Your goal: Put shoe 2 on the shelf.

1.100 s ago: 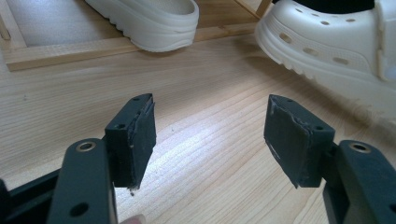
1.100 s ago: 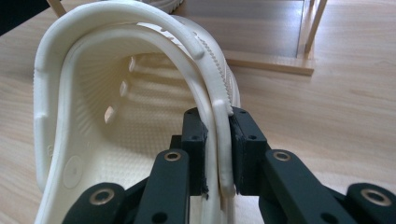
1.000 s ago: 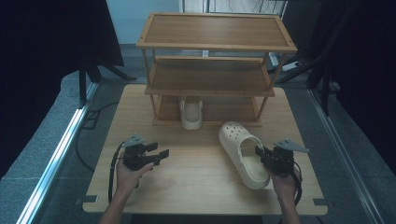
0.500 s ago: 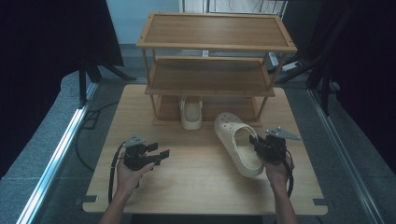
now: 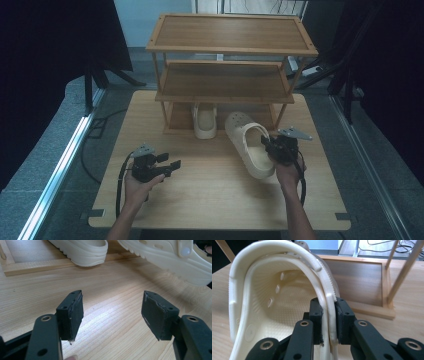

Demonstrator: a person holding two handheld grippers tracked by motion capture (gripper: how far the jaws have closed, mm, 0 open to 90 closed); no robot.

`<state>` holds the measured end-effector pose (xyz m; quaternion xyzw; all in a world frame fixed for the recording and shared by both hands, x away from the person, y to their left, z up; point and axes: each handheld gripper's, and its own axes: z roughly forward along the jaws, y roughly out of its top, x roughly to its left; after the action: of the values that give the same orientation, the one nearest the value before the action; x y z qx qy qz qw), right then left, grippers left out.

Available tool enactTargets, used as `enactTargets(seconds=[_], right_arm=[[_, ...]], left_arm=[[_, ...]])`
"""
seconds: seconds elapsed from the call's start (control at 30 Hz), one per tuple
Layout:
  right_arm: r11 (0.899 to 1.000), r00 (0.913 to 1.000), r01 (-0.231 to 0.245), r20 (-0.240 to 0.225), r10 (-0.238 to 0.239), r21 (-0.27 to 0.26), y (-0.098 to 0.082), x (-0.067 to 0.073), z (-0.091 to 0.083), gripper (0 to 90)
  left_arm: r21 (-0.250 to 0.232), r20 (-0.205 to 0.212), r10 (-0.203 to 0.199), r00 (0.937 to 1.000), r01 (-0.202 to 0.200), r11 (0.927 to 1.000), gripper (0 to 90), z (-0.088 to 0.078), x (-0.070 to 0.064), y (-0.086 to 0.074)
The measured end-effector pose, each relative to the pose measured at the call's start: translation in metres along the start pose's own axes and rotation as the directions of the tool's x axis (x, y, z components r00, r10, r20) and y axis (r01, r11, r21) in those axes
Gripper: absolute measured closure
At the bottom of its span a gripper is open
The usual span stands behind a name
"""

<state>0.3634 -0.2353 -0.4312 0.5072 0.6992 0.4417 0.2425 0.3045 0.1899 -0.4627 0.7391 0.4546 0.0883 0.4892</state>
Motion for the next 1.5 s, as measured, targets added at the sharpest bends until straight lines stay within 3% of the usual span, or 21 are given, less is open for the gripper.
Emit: enactTargets(seconds=[0.43, 0.8, 1.07, 1.5], right_arm=[[1.000, 0.9996, -0.022, 0.015, 0.022, -0.008, 0.015, 0.016, 0.029, 77.4], [0.998, 0.9952, -0.064, 0.073, 0.066, -0.023, 0.014, 0.013, 0.056, 77.2], [0.997, 0.9929, -0.079, 0.087, 0.081, -0.024, 0.012, 0.013, 0.070, 77.1], [0.991, 0.9817, -0.113, 0.147, 0.122, -0.067, 0.016, 0.018, 0.104, 76.7]], left_arm=[[-0.008, 0.004, -0.006, 1.0000, 0.006, 1.0000, 34.4, -0.004, 0.002, 0.001], [-0.007, 0.002, -0.008, 1.0000, 0.008, 0.9999, 34.3, -0.004, 0.003, 0.001], [-0.006, 0.003, -0.009, 1.0000, 0.009, 0.9999, 34.4, -0.004, 0.003, 0.001], [-0.005, 0.008, -0.015, 0.9999, 0.015, 0.9999, 34.3, -0.006, 0.004, 0.000]])
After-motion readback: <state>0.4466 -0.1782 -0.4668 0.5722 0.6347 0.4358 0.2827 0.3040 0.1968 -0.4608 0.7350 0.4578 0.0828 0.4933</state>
